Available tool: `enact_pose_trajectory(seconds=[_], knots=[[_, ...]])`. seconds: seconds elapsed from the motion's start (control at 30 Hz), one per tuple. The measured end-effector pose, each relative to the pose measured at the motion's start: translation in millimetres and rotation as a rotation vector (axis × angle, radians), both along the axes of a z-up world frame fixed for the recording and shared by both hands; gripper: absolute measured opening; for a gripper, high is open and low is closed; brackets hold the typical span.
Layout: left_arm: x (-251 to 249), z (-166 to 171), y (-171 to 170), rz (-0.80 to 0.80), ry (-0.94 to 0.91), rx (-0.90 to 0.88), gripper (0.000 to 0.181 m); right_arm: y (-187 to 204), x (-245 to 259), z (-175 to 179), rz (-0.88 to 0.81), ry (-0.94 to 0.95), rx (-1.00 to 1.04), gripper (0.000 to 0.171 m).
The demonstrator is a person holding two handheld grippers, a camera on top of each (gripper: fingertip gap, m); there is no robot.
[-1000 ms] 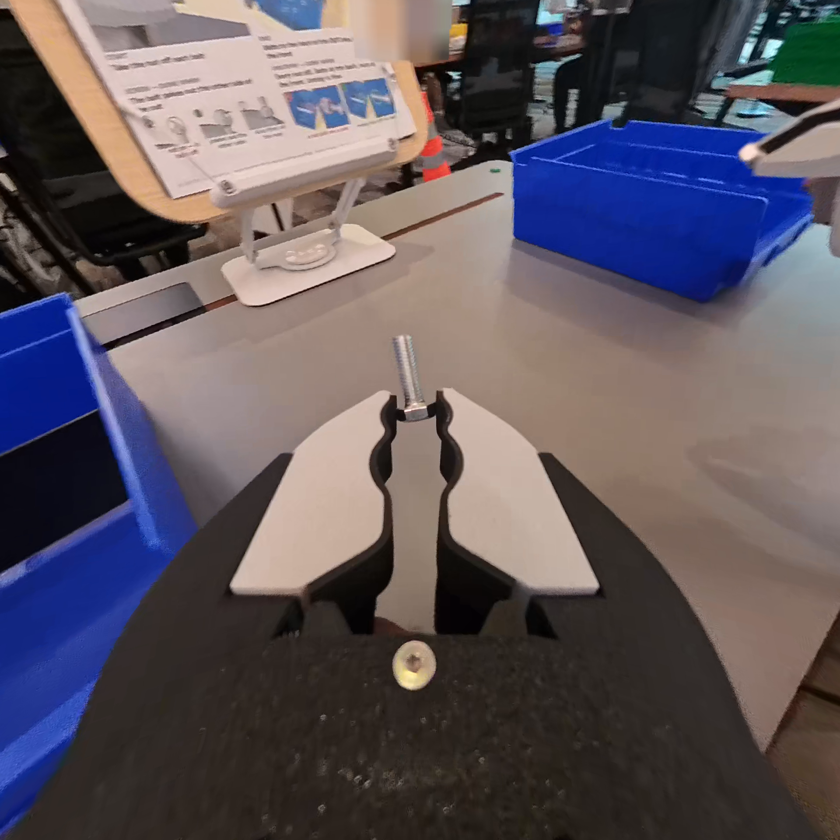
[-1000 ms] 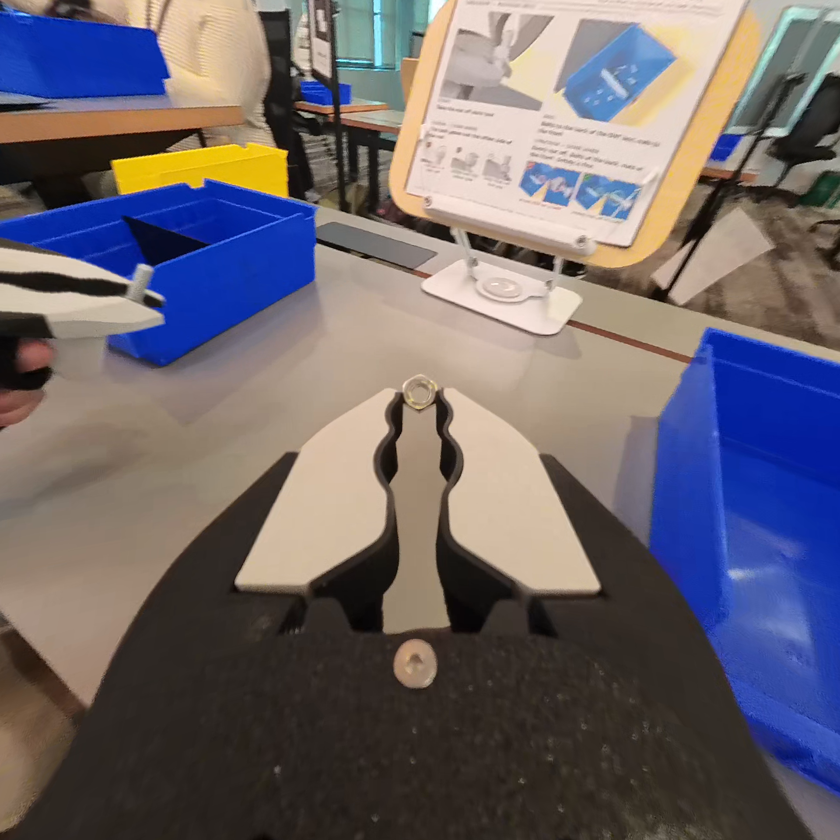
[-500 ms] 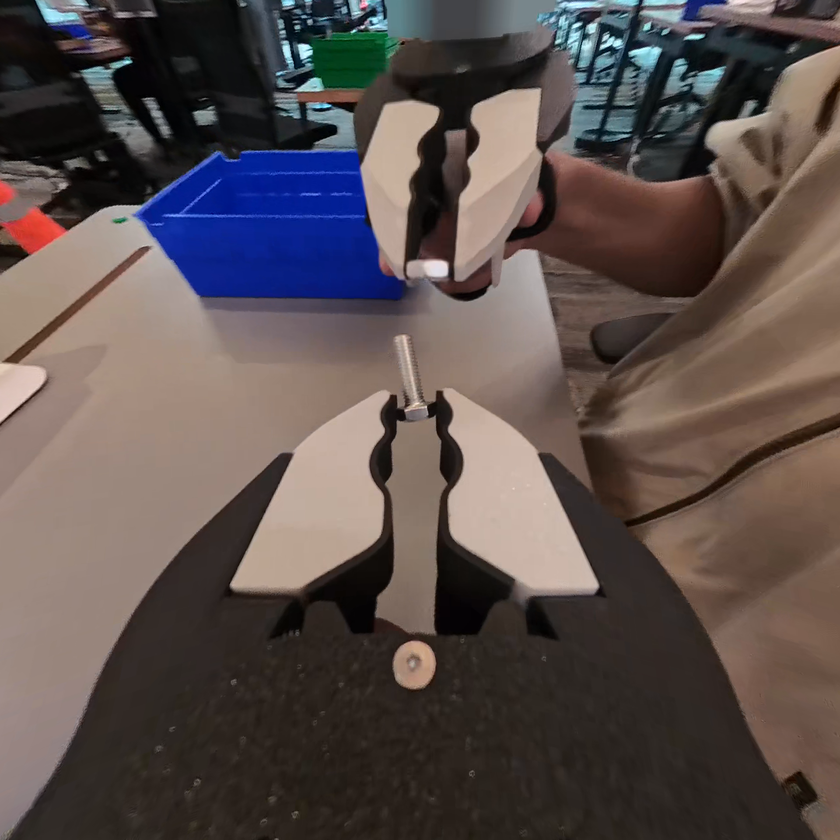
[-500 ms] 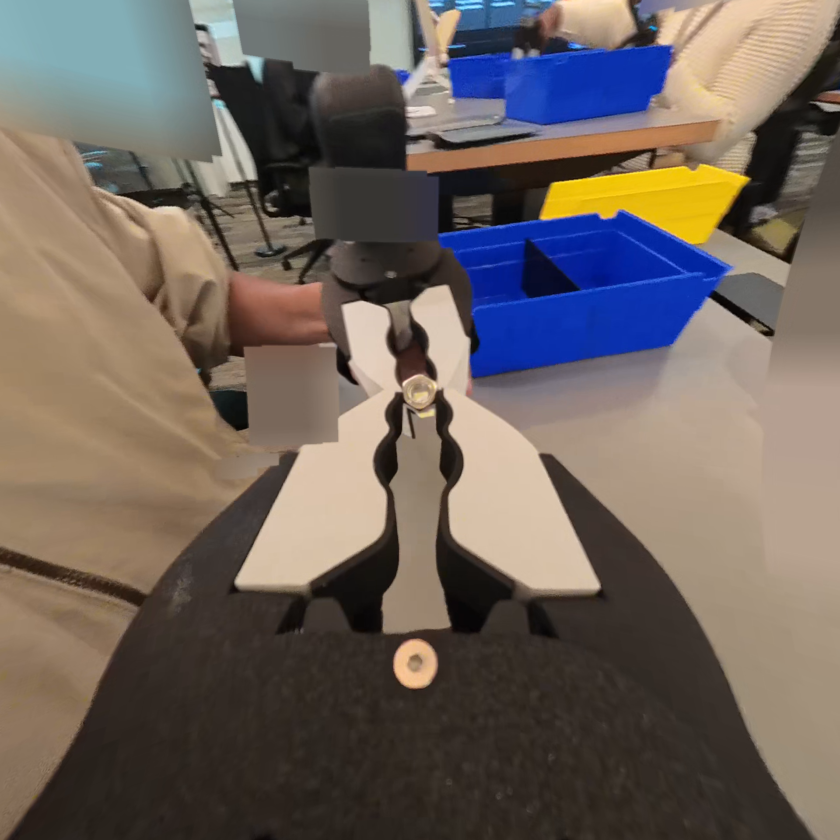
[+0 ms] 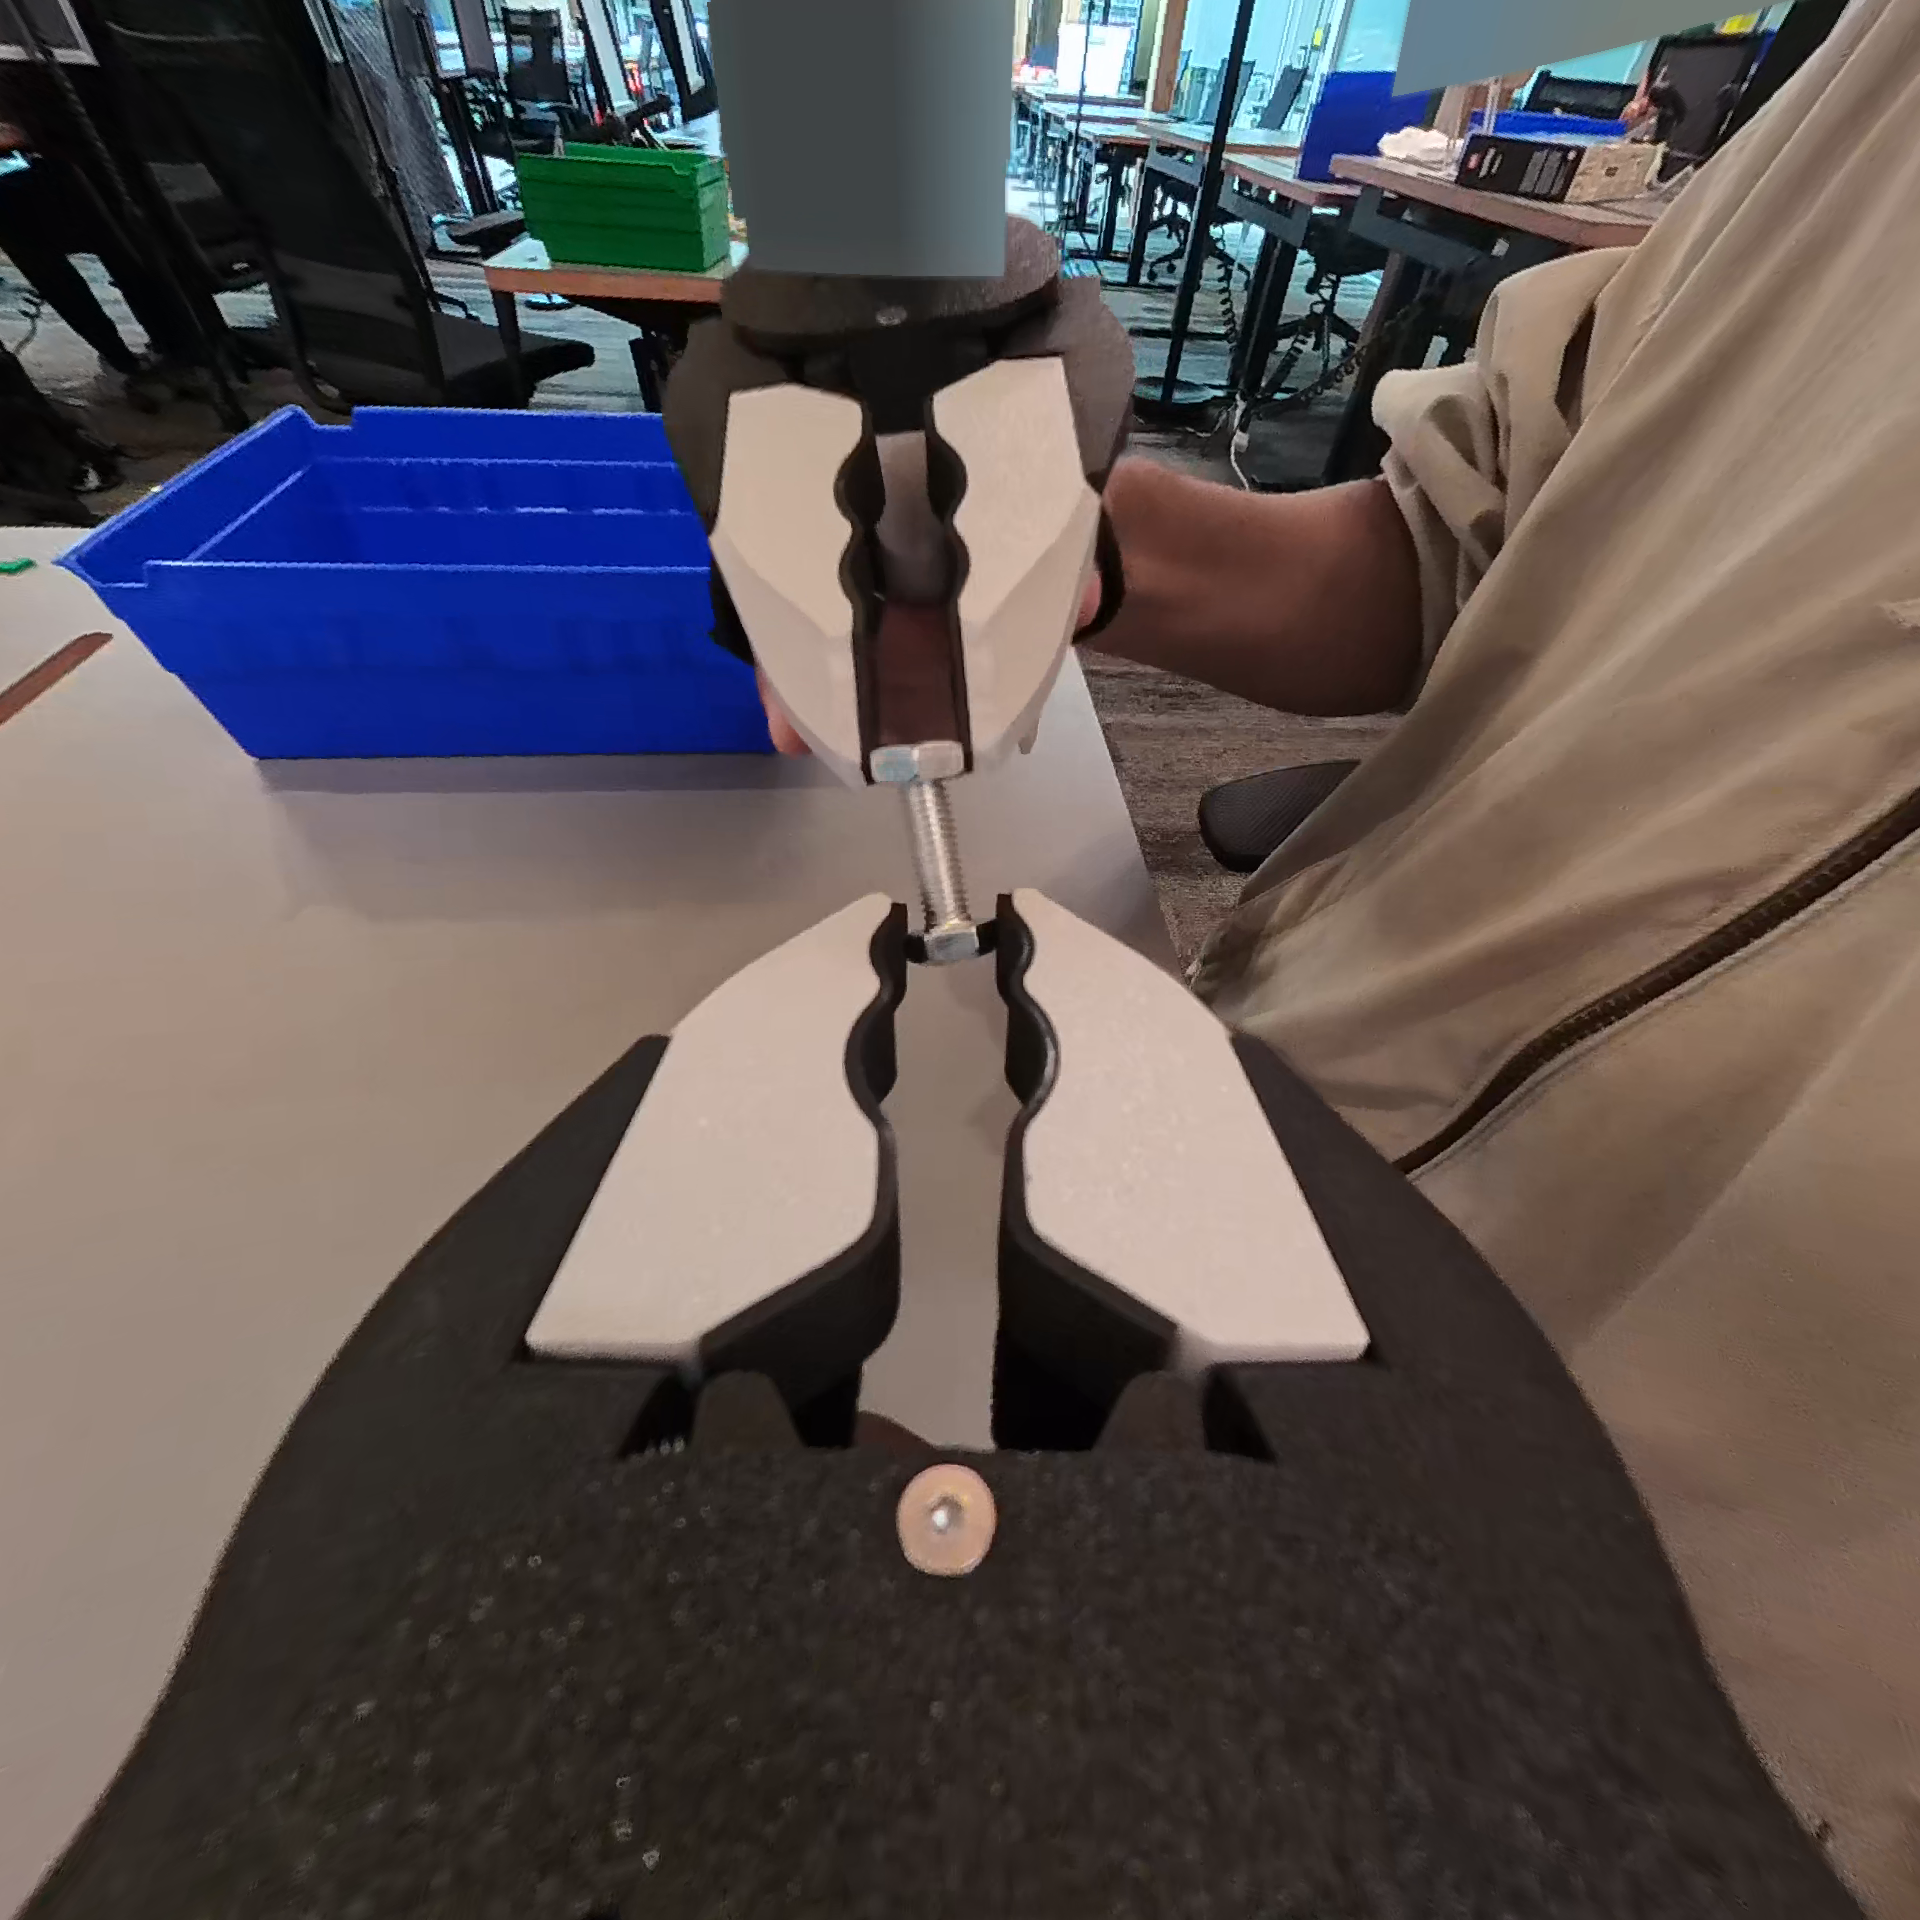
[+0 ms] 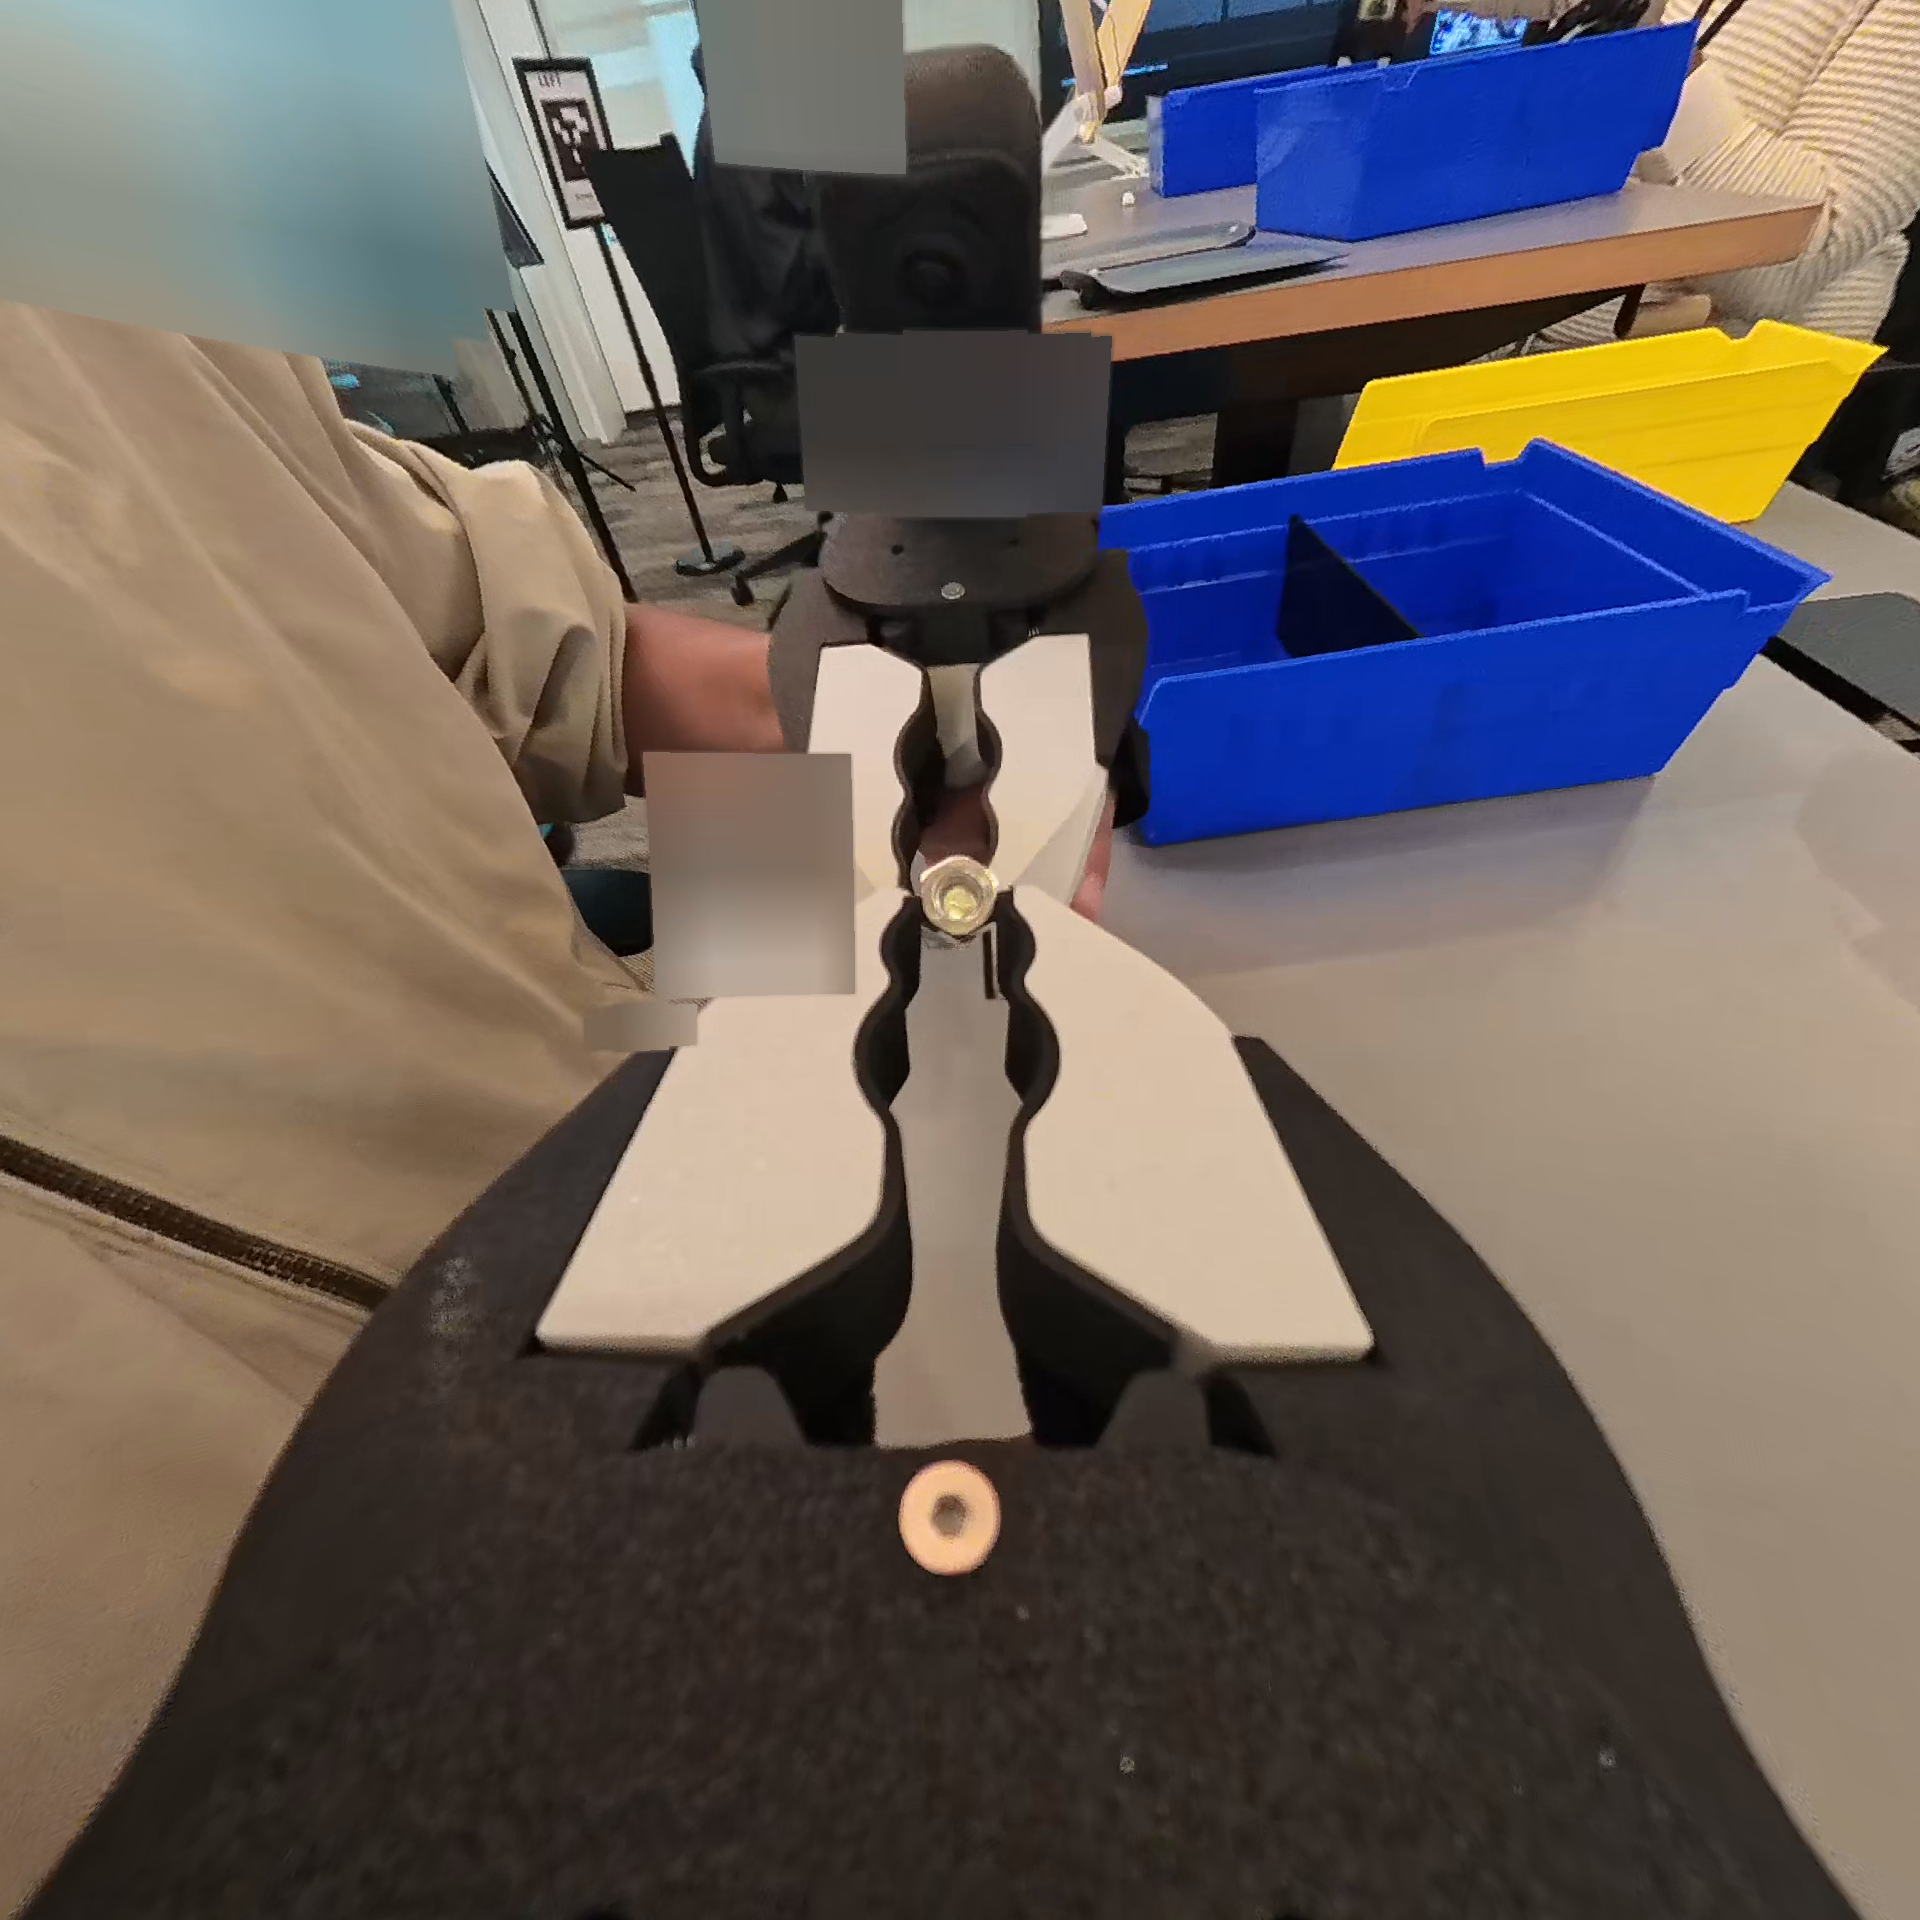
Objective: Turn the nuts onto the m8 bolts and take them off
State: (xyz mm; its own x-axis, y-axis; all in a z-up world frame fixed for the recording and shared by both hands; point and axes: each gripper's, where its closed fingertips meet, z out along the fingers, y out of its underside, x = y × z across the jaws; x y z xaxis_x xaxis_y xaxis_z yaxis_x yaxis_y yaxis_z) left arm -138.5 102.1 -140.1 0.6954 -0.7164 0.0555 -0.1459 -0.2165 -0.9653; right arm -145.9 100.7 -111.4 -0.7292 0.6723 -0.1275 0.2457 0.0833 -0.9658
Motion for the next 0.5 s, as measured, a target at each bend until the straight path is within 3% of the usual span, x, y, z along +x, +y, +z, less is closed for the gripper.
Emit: enact_pose_trajectory(seconds=[0.27,0.5], knots=[[-11.2,-7.2,12.3,0.172,0.128,0.064,0.016,9.9,-7.9,-10.1,-0.079,-0.062,-0.082,0.014],[-24.5,-18.5,25.6,0.414,0.326,0.139,0.016,22.3,-15.8,-23.7,-0.21,-0.108,-0.172,0.014]])
